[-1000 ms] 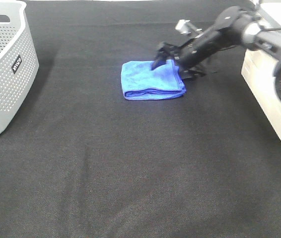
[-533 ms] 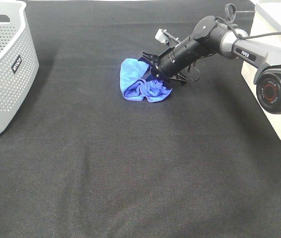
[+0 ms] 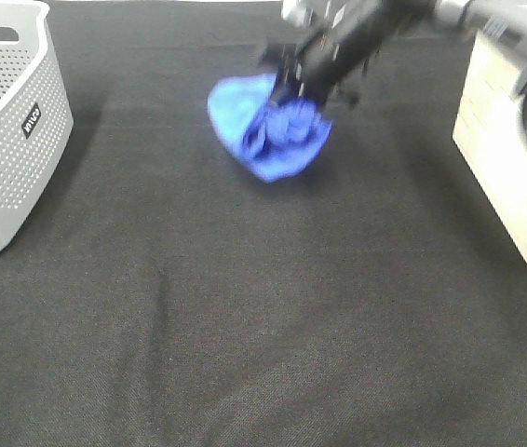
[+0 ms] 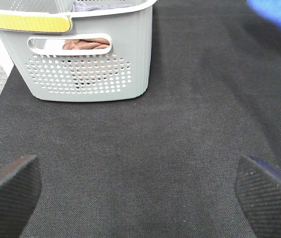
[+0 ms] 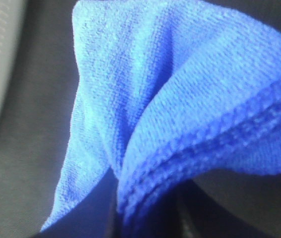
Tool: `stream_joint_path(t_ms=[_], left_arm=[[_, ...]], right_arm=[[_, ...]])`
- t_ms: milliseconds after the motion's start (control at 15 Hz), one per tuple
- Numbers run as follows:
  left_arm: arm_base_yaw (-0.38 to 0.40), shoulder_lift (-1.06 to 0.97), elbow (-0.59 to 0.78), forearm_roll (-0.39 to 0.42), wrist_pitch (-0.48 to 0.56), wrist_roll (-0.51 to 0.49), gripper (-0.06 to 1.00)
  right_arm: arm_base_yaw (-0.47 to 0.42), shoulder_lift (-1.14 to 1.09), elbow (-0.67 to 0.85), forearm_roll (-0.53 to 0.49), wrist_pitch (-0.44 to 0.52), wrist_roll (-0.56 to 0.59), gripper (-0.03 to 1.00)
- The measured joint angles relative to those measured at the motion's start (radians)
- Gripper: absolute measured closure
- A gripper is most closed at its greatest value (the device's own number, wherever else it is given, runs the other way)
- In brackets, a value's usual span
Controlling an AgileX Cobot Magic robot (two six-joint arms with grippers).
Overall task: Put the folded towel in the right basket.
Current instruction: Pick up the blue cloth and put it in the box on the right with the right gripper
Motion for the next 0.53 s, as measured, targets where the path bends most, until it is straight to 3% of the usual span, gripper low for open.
stream_joint_path(t_ms=[200, 533], left_arm=[[0.0, 0.0, 0.0, 0.0, 0.0, 0.0, -0.04], [0.0, 0.0, 0.0, 0.0, 0.0, 0.0, -0.04]], right_arm=[[0.0, -0.16, 0.0, -0.088, 0.08, 0.001, 0.73], [-0.069, -0.39, 0.0, -0.286, 0.088, 0.054, 0.73]])
